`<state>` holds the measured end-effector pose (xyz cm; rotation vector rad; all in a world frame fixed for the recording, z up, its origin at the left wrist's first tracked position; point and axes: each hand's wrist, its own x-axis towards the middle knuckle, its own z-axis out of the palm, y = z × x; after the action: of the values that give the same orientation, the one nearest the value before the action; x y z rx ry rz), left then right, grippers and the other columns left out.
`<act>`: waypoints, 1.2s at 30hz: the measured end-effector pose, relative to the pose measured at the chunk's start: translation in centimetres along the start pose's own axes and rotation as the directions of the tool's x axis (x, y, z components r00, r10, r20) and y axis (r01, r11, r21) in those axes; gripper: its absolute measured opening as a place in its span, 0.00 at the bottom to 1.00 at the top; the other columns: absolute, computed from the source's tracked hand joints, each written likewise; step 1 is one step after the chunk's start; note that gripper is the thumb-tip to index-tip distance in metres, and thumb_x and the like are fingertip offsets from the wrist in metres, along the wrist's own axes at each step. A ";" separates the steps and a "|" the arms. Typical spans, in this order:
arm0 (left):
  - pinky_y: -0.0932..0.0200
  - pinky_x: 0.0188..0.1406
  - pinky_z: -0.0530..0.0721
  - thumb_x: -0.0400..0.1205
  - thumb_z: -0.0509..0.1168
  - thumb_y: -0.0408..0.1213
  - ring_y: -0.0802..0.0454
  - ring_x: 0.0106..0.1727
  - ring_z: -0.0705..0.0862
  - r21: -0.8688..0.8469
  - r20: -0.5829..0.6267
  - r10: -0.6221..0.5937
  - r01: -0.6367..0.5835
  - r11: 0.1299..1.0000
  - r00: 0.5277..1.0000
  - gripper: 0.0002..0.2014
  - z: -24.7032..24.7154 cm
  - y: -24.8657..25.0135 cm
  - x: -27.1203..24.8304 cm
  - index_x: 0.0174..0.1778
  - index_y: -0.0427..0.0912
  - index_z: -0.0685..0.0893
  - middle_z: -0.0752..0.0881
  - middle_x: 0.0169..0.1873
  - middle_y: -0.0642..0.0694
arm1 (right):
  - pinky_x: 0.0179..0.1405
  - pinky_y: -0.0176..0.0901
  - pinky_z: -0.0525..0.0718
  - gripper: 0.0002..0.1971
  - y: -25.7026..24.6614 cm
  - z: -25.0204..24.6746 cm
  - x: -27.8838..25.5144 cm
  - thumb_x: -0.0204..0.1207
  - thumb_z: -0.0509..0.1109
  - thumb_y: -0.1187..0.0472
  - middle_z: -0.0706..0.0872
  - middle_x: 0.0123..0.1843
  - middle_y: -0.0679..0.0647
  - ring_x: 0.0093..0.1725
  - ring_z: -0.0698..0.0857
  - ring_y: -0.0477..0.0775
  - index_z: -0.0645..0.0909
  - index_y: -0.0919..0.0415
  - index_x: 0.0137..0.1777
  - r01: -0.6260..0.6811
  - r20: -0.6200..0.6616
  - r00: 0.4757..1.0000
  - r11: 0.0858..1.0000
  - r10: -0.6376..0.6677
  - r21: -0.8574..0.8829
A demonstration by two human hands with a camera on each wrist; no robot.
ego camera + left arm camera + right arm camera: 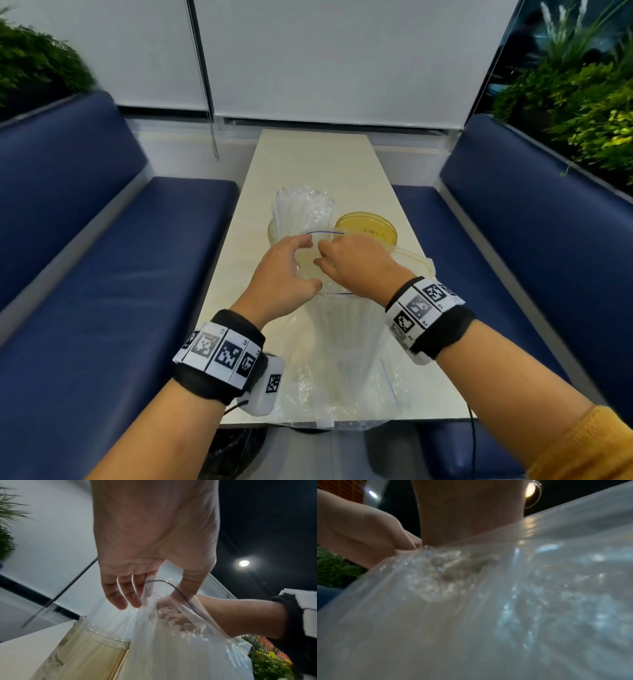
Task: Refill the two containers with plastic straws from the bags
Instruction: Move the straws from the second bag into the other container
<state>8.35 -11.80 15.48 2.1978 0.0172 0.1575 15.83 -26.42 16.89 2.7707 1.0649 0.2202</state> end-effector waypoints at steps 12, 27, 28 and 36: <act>0.39 0.66 0.80 0.55 0.79 0.74 0.49 0.63 0.79 -0.025 -0.181 -0.105 0.103 0.994 0.978 0.49 3.3 1.1 0.6 0.66 0.48 0.78 0.76 0.56 0.56 | 0.41 0.49 0.79 0.15 1.1 -6.6 -0.2 0.90 0.58 0.49 0.85 0.51 0.55 0.42 0.84 0.60 0.79 0.61 0.57 0.111 -0.370 0.929 0.971 -0.026 0.212; 0.44 0.45 0.89 0.72 0.69 0.59 0.40 0.47 0.90 -0.328 -0.320 -0.135 0.023 0.944 0.938 0.15 4.8 0.0 2.5 0.45 0.52 0.85 0.89 0.40 0.52 | 0.60 0.44 0.87 0.41 -1.7 -1.6 -0.6 0.55 0.87 0.37 0.87 0.58 0.42 0.59 0.87 0.43 0.78 0.49 0.68 -0.013 -0.105 0.941 0.345 0.322 0.939; 0.40 0.49 0.90 0.75 0.70 0.58 0.42 0.49 0.90 -0.345 -0.320 -0.128 0.011 0.939 0.939 0.15 4.9 -0.1 2.6 0.48 0.51 0.86 0.90 0.43 0.51 | 0.59 0.49 0.90 0.34 -2.1 -1.0 -0.4 0.57 0.88 0.41 0.91 0.55 0.45 0.56 0.90 0.44 0.84 0.51 0.62 -0.028 -0.071 0.948 0.302 0.311 0.953; 0.41 0.55 0.89 0.63 0.66 0.63 0.52 0.52 0.88 -0.145 -0.212 -0.156 0.127 0.981 0.965 0.28 3.4 -0.8 2.0 0.58 0.57 0.83 0.89 0.50 0.56 | 0.43 0.56 0.92 0.03 -4.8 -1.0 0.9 0.75 0.75 0.61 0.91 0.35 0.52 0.38 0.92 0.53 0.87 0.61 0.42 0.076 -0.195 0.835 0.244 0.514 0.967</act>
<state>10.76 -13.94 13.06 2.0307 0.2819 0.3145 13.17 -22.20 16.89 4.2504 1.0710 0.4552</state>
